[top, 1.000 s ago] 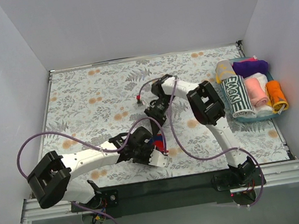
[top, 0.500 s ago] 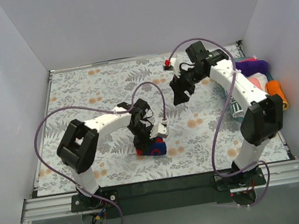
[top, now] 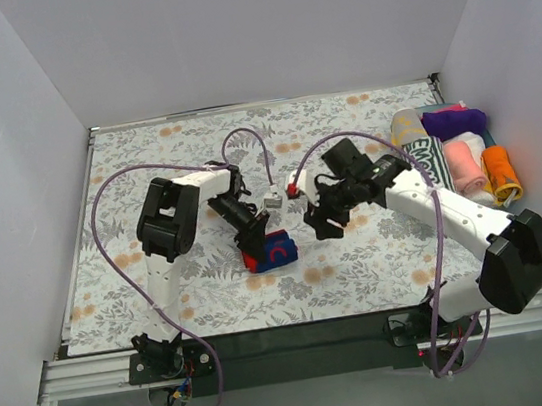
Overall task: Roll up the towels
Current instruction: Roll the towel
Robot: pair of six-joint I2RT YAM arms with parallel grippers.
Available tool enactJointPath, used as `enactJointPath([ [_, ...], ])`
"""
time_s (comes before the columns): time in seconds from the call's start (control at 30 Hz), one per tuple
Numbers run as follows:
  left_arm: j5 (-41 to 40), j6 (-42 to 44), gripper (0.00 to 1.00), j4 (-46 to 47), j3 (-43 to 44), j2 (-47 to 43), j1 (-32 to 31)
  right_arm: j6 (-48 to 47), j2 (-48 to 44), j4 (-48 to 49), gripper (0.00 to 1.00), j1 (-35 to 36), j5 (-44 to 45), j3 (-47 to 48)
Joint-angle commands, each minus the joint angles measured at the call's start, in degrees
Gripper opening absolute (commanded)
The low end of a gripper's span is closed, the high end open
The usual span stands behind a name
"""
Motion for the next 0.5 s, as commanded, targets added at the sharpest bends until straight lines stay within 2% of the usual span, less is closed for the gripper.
enactJointPath([
  [0.0,-1.1,7.8,0.3,0.0,0.6,1.0,1.7,0.9,0.9,10.8,0.57,7.7,10.1,-1.0],
  [0.07,0.3,8.6,0.31,0.7,0.2,0.8,2.5,0.7,2.4,15.2,0.58,11.9,13.8,-1.6],
  [0.27,1.8,9.4,0.31,3.0,-0.8,0.2,3.9,-3.1,7.0,26.9,0.63,18.7,16.0,-6.2],
  [0.47,1.8,10.6,0.32,2.7,-1.3,0.1,4.6,-8.5,10.4,34.6,0.64,22.6,17.1,-11.9],
])
